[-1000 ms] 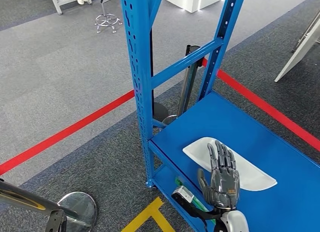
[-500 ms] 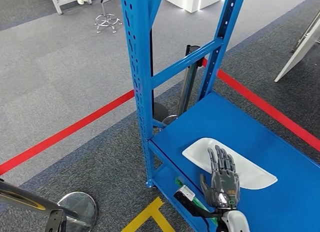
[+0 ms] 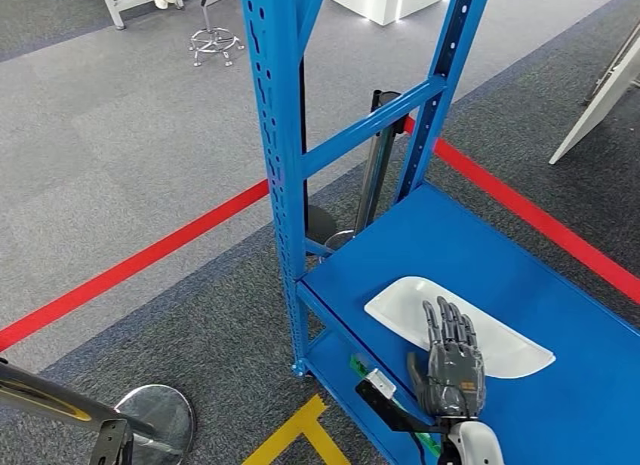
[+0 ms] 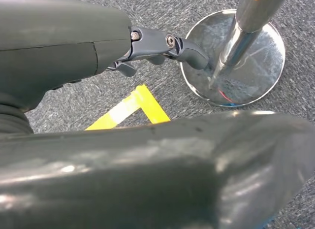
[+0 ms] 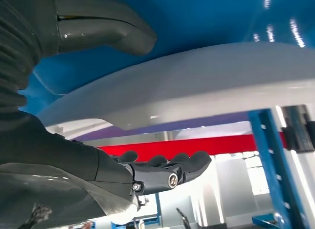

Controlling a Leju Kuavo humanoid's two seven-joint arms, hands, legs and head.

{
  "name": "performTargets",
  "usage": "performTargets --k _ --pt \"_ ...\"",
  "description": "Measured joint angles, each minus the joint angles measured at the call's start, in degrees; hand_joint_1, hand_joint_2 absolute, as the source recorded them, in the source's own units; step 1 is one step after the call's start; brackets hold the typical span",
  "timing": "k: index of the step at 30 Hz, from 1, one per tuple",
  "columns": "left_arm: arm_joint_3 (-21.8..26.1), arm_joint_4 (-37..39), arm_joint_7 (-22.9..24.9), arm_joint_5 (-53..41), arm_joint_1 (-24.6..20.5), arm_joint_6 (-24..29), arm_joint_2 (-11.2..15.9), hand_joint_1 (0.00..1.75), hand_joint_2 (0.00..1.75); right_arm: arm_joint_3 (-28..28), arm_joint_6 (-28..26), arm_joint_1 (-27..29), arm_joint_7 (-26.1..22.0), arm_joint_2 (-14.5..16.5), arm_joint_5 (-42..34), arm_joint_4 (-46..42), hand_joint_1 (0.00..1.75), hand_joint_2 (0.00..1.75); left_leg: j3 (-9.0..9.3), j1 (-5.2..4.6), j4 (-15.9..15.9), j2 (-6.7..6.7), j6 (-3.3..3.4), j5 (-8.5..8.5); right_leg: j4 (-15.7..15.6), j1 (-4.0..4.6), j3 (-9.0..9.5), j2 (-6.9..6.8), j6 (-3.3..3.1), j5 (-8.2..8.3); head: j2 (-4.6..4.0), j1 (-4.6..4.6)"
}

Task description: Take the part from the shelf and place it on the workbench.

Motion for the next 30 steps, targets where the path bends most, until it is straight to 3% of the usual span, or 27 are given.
performTargets --k 6,7,10,11,30 --pt "0.0 0.0 0.3 -0.3 -0.1 -0.2 0.0 0.00 0.00 -2.5 1.3 -0.9 0.0 -0.3 -0.8 2.1 0.01 1.75 0.04 0.00 0.0 0.00 0.00 0.00 0.0 0.00 -0.15 0.01 0.00 0.00 0.00 0.00" --pt "0.0 0.0 0.3 -0.4 -0.1 -0.2 0.0 0.00 0.00 -2.9 1.5 -1.2 -0.3 -0.3 -1.1 2.5 0.20 1.75 0.06 0.00 0.0 0.00 -0.01 -0.01 0.0 0.00 -0.26 0.01 0.00 -0.02 0.00 0.01" --pt "0.0 0.0 0.3 -0.6 -0.2 -0.3 0.0 0.00 0.00 -4.1 2.3 -1.8 -1.0 -0.3 -2.0 3.6 1.50 1.75 0.11 0.00 0.0 0.00 -0.03 -0.04 0.0 0.00 -0.46 0.00 -0.02 -0.07 0.00 0.01" --pt "0.0 0.0 0.3 -0.6 -0.2 -0.3 0.0 0.00 0.00 -4.4 2.5 -1.9 -1.2 -0.3 -2.2 4.0 1.75 1.75 0.12 0.00 0.0 0.00 -0.03 -0.04 0.0 0.00 -0.45 0.00 -0.01 -0.07 0.00 0.00" --pt "-0.2 0.0 0.6 -0.7 -0.4 -0.5 0.0 0.00 0.00 -8.3 1.6 -4.7 -2.9 -0.3 -2.4 8.1 1.75 1.75 0.33 0.00 0.0 0.00 -0.03 -0.04 0.0 0.00 -0.27 0.01 -0.01 -0.07 0.00 0.01"
